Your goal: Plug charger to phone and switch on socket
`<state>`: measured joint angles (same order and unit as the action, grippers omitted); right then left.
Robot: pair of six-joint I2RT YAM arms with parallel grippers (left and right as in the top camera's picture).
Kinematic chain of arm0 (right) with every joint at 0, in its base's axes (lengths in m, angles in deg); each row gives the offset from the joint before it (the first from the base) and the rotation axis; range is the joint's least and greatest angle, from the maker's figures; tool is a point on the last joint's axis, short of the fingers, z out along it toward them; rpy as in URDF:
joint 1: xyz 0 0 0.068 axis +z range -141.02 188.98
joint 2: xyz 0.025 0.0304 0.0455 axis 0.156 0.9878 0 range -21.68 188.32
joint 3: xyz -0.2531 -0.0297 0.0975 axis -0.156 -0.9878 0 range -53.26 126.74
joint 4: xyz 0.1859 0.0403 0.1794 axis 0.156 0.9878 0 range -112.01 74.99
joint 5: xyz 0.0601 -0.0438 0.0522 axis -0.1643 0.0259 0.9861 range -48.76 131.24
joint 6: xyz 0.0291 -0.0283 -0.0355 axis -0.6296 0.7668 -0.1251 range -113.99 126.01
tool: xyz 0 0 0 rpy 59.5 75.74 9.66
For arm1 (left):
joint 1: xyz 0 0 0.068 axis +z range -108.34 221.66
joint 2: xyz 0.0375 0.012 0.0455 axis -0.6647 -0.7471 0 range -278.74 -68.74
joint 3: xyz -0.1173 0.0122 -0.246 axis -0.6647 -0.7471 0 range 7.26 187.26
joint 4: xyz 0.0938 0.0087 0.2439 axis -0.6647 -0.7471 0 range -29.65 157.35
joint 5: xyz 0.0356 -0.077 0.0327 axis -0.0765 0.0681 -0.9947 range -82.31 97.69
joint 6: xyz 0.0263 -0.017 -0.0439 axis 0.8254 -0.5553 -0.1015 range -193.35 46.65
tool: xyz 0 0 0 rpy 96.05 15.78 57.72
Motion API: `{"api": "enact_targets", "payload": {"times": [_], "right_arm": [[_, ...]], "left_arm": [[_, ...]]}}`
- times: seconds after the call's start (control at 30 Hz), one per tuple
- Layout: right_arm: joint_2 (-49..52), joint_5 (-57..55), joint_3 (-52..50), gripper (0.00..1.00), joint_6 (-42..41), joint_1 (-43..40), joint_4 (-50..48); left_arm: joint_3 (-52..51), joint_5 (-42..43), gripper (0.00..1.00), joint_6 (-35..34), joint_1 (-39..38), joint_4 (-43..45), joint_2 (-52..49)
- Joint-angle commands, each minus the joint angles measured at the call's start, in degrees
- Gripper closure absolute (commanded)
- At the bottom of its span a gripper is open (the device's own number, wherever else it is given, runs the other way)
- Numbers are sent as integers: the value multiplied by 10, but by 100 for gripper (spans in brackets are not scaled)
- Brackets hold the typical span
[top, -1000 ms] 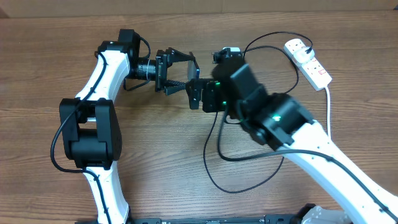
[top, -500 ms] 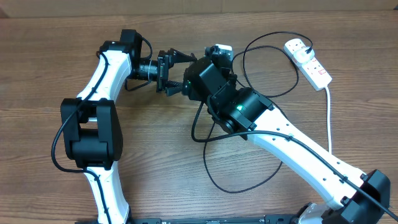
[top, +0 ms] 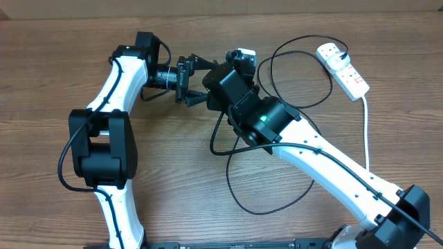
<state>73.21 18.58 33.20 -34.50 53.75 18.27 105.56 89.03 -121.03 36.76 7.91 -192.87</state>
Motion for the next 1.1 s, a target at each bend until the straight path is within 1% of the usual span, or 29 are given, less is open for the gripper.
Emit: {"api": "enact_targets", "payload": {"times": [0.0,0.23,0.33,0.5,0.7,0.8,1.0,1.07], "right_arm": [[3,22,-3,49,2,2,4],[4,33,-3,49,5,2,30],[4,33,-3,50,16,2,28],[5,33,-6,55,18,2,29],[12,32,-6,55,18,2,29],[21,32,-6,58,33,2,28],[29,17,-6,59,35,2,25],[29,17,-6,60,50,1,17]], "left_arm": [[17,18,26,-3,-4,4,-2],[17,18,26,1,-4,4,-2],[17,20,26,18,-5,3,-2],[17,23,26,25,-8,3,-2],[17,23,26,25,-12,3,-2],[17,23,26,25,-12,3,-2],[17,23,26,27,-12,3,-2],[17,23,26,27,-12,3,-2]]}}
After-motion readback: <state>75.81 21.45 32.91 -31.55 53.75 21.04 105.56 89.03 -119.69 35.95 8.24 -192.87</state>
